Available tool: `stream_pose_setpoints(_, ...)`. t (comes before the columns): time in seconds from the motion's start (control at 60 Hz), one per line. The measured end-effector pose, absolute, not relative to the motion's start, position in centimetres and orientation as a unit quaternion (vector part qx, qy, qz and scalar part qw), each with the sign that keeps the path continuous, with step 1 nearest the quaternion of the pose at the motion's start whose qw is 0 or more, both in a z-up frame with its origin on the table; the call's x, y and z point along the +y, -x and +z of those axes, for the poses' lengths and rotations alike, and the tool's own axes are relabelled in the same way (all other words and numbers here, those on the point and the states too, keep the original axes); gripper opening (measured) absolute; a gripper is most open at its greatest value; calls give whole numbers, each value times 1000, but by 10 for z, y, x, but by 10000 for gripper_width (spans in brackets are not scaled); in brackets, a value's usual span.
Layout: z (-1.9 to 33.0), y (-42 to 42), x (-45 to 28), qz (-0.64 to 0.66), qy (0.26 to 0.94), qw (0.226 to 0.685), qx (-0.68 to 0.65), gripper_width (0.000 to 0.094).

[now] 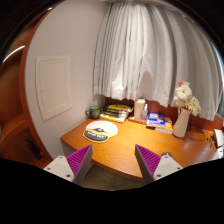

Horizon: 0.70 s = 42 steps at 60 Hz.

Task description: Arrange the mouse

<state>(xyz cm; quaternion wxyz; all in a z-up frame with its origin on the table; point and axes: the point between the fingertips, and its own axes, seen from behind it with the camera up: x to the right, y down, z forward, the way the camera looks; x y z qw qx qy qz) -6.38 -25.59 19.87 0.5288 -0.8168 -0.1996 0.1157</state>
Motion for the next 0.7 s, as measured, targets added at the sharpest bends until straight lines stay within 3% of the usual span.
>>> stream_pose_setpoints(0.1,148,36,-263,102,843,491,-194,859)
stream_pose_setpoints(0.117,173,36,-263,97,843,492,-194,860)
stream_pose_setpoints(0.2,97,-8,-263,76,867,463,-170,860)
stream_pose_setpoints(0.35,36,-86,-245,31,894,433,-111,862)
stream_pose_setpoints(0.55,3,-155,-193,-12,911,409,-54,860)
stream_pose_setpoints(0.7,-4,-181,-139,-21,912,409,-24,862)
